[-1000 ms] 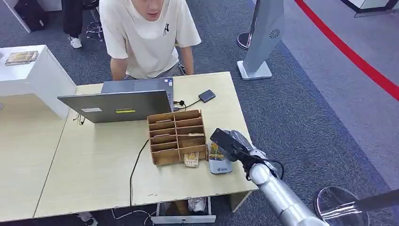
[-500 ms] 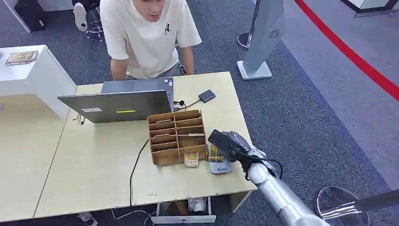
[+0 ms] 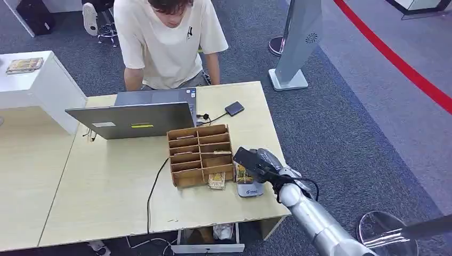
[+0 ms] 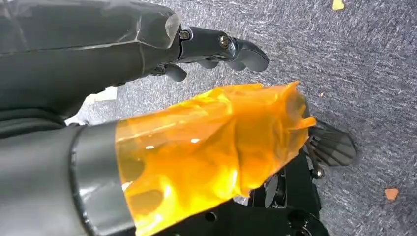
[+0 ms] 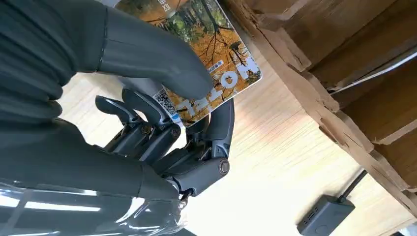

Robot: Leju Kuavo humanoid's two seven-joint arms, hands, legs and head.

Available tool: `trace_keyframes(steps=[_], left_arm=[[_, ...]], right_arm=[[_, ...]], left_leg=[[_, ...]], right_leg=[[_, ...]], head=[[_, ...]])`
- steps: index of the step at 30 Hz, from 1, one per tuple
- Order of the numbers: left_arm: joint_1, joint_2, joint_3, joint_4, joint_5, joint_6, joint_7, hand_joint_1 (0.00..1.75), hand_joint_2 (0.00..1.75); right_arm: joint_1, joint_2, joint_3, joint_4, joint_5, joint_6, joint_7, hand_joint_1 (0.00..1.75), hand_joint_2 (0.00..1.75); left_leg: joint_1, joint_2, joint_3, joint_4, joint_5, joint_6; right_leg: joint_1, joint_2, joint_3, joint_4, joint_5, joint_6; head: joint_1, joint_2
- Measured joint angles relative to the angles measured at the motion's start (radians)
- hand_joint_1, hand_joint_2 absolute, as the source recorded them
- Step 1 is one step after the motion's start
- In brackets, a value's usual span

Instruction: Pass the card to the sensor for recognition and then transmit it.

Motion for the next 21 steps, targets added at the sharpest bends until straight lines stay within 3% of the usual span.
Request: trace_keyframes(steps=[21], left_arm=[[0.0, -0.002, 0.016, -0.001, 0.001, 0.0, 0.001, 0.0, 0.0]], right_arm=[[-0.016, 0.002, 0.011, 0.024, 0.015, 0.003, -0.001, 1.75, 1.75]], left_leg=[[0.0, 0.0, 0.0, 0.0, 0.0, 0.0]], right_leg=[[0.0, 0.0, 0.0, 0.0, 0.0, 0.0]], head=[[0.0, 0.0]])
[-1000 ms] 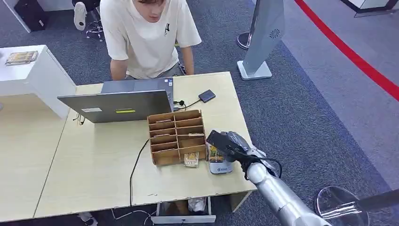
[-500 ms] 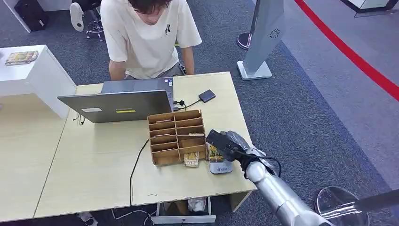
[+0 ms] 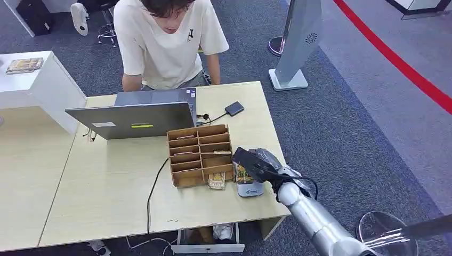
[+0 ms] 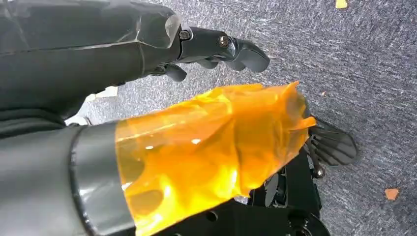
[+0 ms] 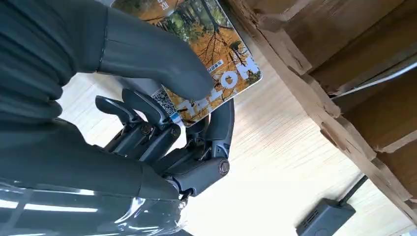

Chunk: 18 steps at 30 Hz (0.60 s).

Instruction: Pass the card to the sensor for recognition and then transmit it.

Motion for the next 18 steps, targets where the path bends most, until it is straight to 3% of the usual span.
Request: trace_keyframes(steps=[18], left_arm=[[0.0, -0.008, 0.001, -0.008, 0.0, 0.0, 0.0, 0.0, 0.0]], right_arm=[[-0.01, 0.005, 0.011, 0.015, 0.0, 0.0, -0.003, 1.75, 1.75]], left_leg=[[0.0, 0.0, 0.0, 0.0, 0.0, 0.0]], right_leg=[[0.0, 0.0, 0.0, 0.0, 0.0, 0.0]], head=[[0.0, 0.0]])
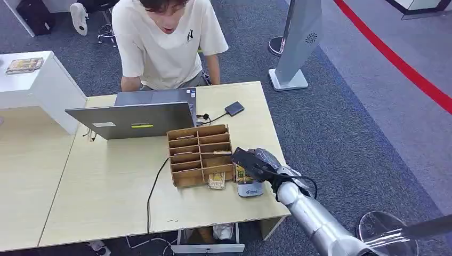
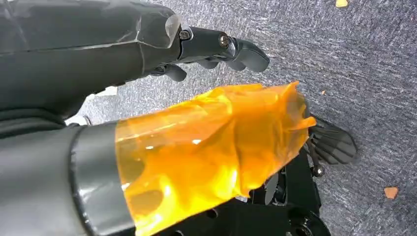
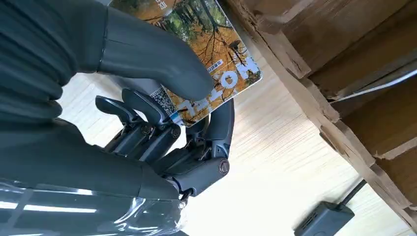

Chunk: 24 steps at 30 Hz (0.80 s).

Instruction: Pass the card to the sensor for recognition and then transmit it.

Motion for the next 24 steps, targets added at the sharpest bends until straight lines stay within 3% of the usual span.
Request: trace_keyframes(steps=[24], left_arm=[[0.0, -0.005, 0.009, -0.007, 0.005, 0.0, 0.0, 0.0, 0.0]], right_arm=[[-0.009, 0.003, 0.003, 0.014, -0.002, 0.0, -0.006, 1.75, 1.75]], left_leg=[[0.0, 0.0, 0.0, 0.0, 0.0, 0.0]], right_leg=[[0.0, 0.0, 0.0, 0.0, 0.0, 0.0]], head=[[0.0, 0.0]])
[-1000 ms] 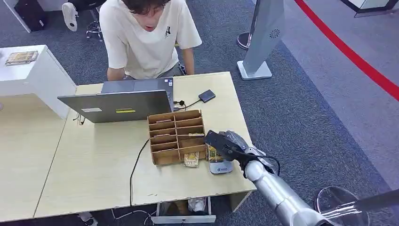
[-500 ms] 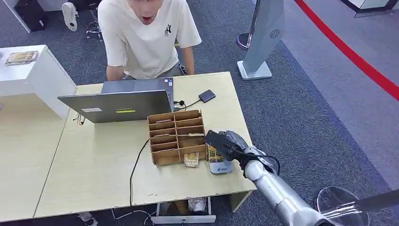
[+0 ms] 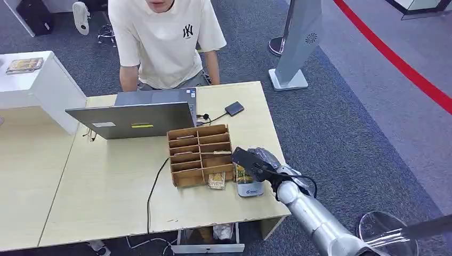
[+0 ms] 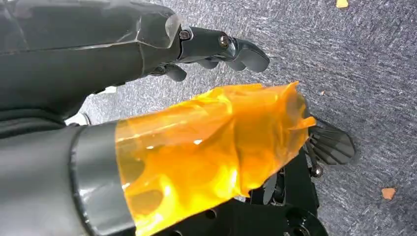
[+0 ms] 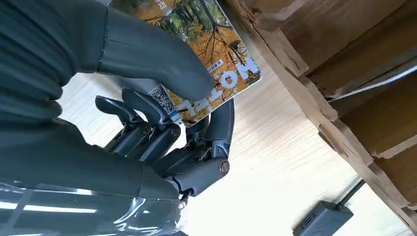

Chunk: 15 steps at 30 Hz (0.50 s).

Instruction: Pass the card to the sensor for recognition and then transmit it.

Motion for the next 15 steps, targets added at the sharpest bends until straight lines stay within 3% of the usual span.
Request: trace_keyframes(steps=[15], left_arm=[[0.0, -0.006, 0.011, 0.0, -0.005, 0.003, 0.0, 0.0, 0.0]], right_arm=[[0.024, 0.0, -0.029, -0.051, -0.043, -0.021, -0.03, 1.75, 1.75]], left_leg=[[0.0, 0.0, 0.0, 0.0, 0.0, 0.0]], right_leg=[[0.0, 0.0, 0.0, 0.0, 0.0, 0.0]], head=[[0.0, 0.0]])
